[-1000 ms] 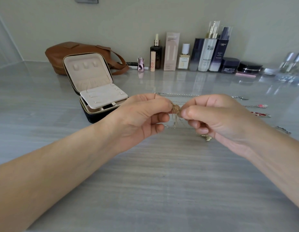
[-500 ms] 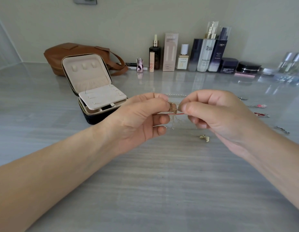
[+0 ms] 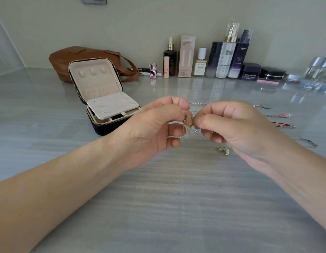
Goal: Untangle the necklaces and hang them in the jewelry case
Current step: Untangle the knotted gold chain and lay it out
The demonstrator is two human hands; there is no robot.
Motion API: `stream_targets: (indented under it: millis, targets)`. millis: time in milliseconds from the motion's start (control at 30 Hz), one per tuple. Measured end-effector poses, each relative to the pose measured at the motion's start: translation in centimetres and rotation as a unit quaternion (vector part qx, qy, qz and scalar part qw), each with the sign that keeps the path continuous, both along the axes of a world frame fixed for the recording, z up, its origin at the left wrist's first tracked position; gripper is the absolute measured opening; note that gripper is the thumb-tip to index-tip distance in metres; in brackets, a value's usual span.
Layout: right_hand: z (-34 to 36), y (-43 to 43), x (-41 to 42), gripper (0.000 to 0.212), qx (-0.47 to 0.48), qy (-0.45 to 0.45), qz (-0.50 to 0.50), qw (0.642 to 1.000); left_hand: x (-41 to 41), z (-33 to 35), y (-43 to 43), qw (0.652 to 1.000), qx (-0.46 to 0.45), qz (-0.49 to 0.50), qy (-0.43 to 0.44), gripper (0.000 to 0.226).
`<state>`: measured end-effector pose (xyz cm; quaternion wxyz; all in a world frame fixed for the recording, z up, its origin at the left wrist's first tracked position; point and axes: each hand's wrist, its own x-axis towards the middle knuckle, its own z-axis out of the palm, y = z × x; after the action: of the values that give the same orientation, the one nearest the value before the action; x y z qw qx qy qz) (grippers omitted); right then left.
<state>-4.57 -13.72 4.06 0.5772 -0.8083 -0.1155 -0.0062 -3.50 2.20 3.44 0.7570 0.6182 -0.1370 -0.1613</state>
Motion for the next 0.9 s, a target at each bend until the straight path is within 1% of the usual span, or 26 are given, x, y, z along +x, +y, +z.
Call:
stream_targets:
  millis: [133, 200, 267, 333, 367, 467, 567, 700, 833, 900]
  targets:
    - [-0.15, -0.01, -0.04, 0.014, -0.007, -0.001, 0.0, 1.0, -0.11, -0.05, 0.03, 1.0, 0.0, 0.0, -0.016, 0.015]
    - [-0.23, -0.07, -0.03, 0.009, -0.01, -0.028, -0.006, 1.0, -0.15, -0.09, 0.09, 0.999, 0.013, 0.012, -0.033, 0.016]
    - [-0.12, -0.25, -0.02, 0.003, -0.02, -0.101, -0.017, 0.995, -0.14, -0.09, 0.1, 0.997, 0.043, 0.037, -0.055, 0.019]
    - [0.04, -0.58, -0.09, 0.011, -0.085, -0.205, -0.035, 0.975, -0.09, -0.09, 0.08, 0.993, 0.072, 0.062, -0.067, 0.022]
    - [0.12, -0.66, -0.15, 0.011, -0.12, -0.242, -0.039, 0.962, -0.11, -0.08, 0.03, 0.991, 0.082, 0.072, -0.072, 0.024]
    - [0.04, -0.74, -0.19, 0.011, -0.213, -0.295, -0.033, 0.931, -0.18, -0.09, -0.06, 0.984, 0.113, 0.097, -0.093, 0.025]
    - [-0.25, -0.51, -0.35, 0.013, -0.267, -0.292, -0.04, 0.918, -0.24, -0.22, -0.07, 0.972, 0.162, 0.107, -0.131, 0.02]
    - [-0.04, -0.23, -0.67, 0.016, -0.29, -0.256, -0.037, 0.921, -0.34, -0.39, -0.19, 0.953, 0.221, 0.115, -0.174, 0.022]
    - [0.03, -0.22, -0.75, 0.009, -0.303, -0.238, -0.031, 0.922, -0.42, -0.43, -0.24, 0.949, 0.232, 0.106, -0.183, 0.025]
    - [0.11, -0.14, -0.76, 0.006, -0.286, -0.226, -0.025, 0.931, -0.43, -0.47, -0.29, 0.95, 0.236, 0.098, -0.182, 0.026]
